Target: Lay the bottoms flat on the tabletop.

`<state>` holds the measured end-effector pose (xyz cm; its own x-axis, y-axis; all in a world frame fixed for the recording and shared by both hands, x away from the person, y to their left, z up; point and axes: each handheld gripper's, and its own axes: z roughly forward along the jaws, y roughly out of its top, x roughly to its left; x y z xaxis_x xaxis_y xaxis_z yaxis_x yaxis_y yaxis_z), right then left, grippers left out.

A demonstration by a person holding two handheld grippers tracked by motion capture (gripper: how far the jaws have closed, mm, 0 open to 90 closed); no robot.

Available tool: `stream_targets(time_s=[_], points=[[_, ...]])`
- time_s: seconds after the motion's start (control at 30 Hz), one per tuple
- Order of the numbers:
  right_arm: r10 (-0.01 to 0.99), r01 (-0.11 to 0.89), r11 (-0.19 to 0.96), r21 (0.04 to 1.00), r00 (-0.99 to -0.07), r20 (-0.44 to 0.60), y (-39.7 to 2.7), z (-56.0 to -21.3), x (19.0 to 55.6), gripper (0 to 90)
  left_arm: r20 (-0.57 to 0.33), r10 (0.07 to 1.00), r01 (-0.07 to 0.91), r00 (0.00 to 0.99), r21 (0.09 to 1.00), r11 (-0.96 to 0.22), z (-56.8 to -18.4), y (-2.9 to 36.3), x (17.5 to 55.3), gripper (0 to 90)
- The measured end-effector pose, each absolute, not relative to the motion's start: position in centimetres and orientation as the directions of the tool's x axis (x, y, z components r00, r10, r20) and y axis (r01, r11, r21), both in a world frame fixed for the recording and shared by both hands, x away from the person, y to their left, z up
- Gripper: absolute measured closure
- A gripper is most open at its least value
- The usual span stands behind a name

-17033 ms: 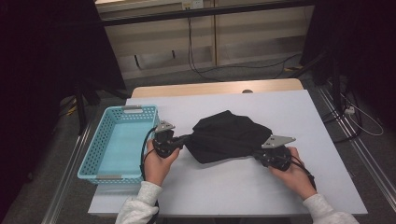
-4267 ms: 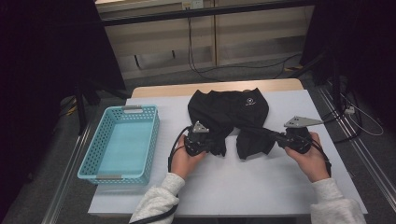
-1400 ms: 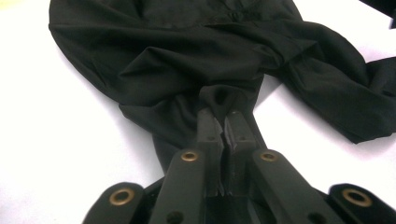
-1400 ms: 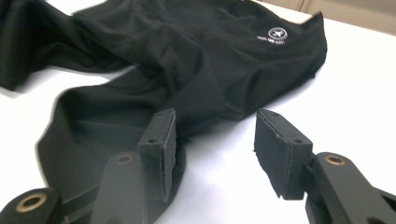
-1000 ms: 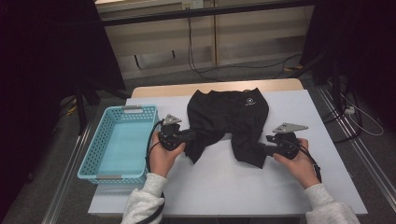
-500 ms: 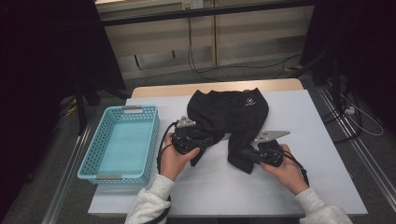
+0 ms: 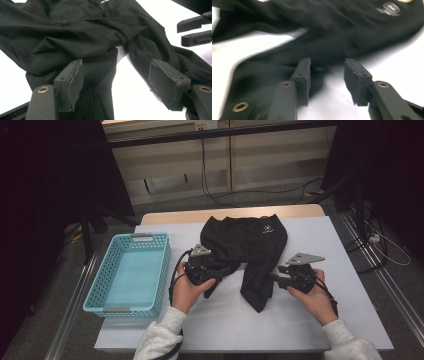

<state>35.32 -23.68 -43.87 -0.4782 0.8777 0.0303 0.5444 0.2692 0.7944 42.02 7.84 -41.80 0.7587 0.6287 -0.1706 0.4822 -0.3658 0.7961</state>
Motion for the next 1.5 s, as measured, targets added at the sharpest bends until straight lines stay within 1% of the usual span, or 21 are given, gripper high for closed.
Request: stream_targets(time_s=[0.1, 0.13, 0.17, 0.23, 0.3, 0.33, 0.37, 0.43, 0.47, 0.5, 0.57, 0.7, 0.77, 1.03, 1.17, 1.23, 1.37, 1.4, 1.43, 1.5], points=[[0.882, 0.586, 0.294, 0.755, -0.470, 0.022, -23.8, -44.8, 35.9, 52.7, -0.172, 0.626, 0.485, 0.761, 0.792, -0.371, -42.0, 7.7, 42.0, 26.9], [0.879, 0.599, 0.320, 0.734, -0.476, 0.005, -23.4, -45.3, 36.1, 52.6, -0.167, 0.624, 0.482, 0.763, 0.790, -0.378, -42.0, 7.7, 42.0, 26.9], [0.869, 0.609, 0.327, 0.723, -0.493, 0.022, -23.0, -45.6, 36.2, 52.5, -0.172, 0.622, 0.485, 0.764, 0.789, -0.377, -42.0, 7.7, 42.0, 26.8], [0.863, 0.603, 0.348, 0.718, -0.505, 0.006, -22.3, -46.1, 36.5, 49.2, -0.166, 0.620, 0.480, 0.767, 0.790, -0.382, -42.0, 7.7, 42.0, 26.7], [0.845, 0.591, 0.367, 0.719, -0.535, 0.009, -21.7, -46.1, 36.7, 53.3, -0.169, 0.620, 0.480, 0.766, 0.792, -0.377, -42.1, 7.7, 42.0, 26.7], [0.841, 0.582, 0.376, 0.721, -0.542, -0.001, -21.5, -46.1, 36.6, 57.5, -0.169, 0.619, 0.480, 0.767, 0.791, -0.379, -42.1, 7.7, 42.0, 26.6], [0.832, 0.574, 0.386, 0.722, -0.555, -0.004, -21.5, -46.1, 36.6, 65.5, -0.175, 0.620, 0.485, 0.765, 0.791, -0.374, -42.1, 7.6, 42.0, 26.6], [0.815, 0.571, 0.393, 0.721, -0.579, 0.015, -21.4, -46.1, 36.5, 76.1, -0.177, 0.619, 0.487, 0.765, 0.789, -0.375, -42.2, 7.6, 41.9, 26.6], [0.805, 0.567, 0.396, 0.722, -0.593, 0.025, -21.3, -46.1, 36.5, 85.7, -0.178, 0.620, 0.488, 0.764, 0.788, -0.376, -42.3, 7.6, 41.9, 26.6], [0.792, 0.567, 0.398, 0.721, -0.609, 0.042, -21.3, -46.1, 36.5, 89.0, -0.174, 0.617, 0.485, 0.767, 0.787, -0.381, -42.3, 7.5, 41.9, 26.5], [0.788, 0.560, 0.410, 0.720, -0.615, 0.030, -21.2, -46.0, 36.4, 89.5, -0.183, 0.613, 0.488, 0.769, 0.787, -0.378, -42.3, 7.2, 41.8, 26.5], [0.800, 0.584, 0.358, 0.728, -0.594, 0.084, -22.2, -45.6, 36.2, 90.0, -0.183, 0.611, 0.489, 0.770, 0.784, -0.382, -42.4, 7.1, 41.7, 26.3], [0.803, 0.581, 0.343, 0.738, -0.589, 0.090, -22.8, -45.2, 35.8, 90.0, -0.185, 0.615, 0.492, 0.766, 0.786, -0.375, -42.3, 7.1, 41.7, 26.2], [0.827, 0.531, 0.268, 0.804, -0.554, 0.091, -25.6, -42.2, 32.6, 90.0, -0.174, 0.608, 0.483, 0.775, 0.783, -0.392, -42.2, 6.2, 41.1, 25.3], [0.827, 0.513, 0.285, 0.809, -0.559, 0.063, -26.1, -41.4, 30.3, 90.0, -0.174, 0.603, 0.483, 0.778, 0.780, -0.397, -42.2, 5.9, 40.9, 25.1], [0.829, 0.511, 0.292, 0.809, -0.556, 0.052, -26.5, -41.4, 29.4, 90.0, -0.173, 0.599, 0.481, 0.782, 0.779, -0.402, -42.2, 5.8, 40.9, 24.9], [0.804, 0.512, 0.324, 0.796, -0.592, 0.053, -26.8, -42.1, 27.8, 89.3, -0.174, 0.596, 0.479, 0.784, 0.781, -0.401, -42.2, 5.5, 41.0, 24.7], [0.804, 0.512, 0.327, 0.794, -0.593, 0.052, -26.8, -42.3, 27.7, 87.9, -0.175, 0.596, 0.480, 0.784, 0.780, -0.402, -42.2, 5.5, 41.0, 24.7], [0.806, 0.519, 0.326, 0.791, -0.589, 0.054, -26.8, -42.5, 27.8, 82.2, -0.174, 0.595, 0.479, 0.785, 0.779, -0.404, -42.2, 5.5, 41.1, 24.7], [0.818, 0.515, 0.317, 0.796, -0.574, 0.046, -27.0, -42.4, 28.3, 75.8, -0.174, 0.595, 0.481, 0.785, 0.777, -0.406, -42.2, 5.5, 41.2, 24.6]])
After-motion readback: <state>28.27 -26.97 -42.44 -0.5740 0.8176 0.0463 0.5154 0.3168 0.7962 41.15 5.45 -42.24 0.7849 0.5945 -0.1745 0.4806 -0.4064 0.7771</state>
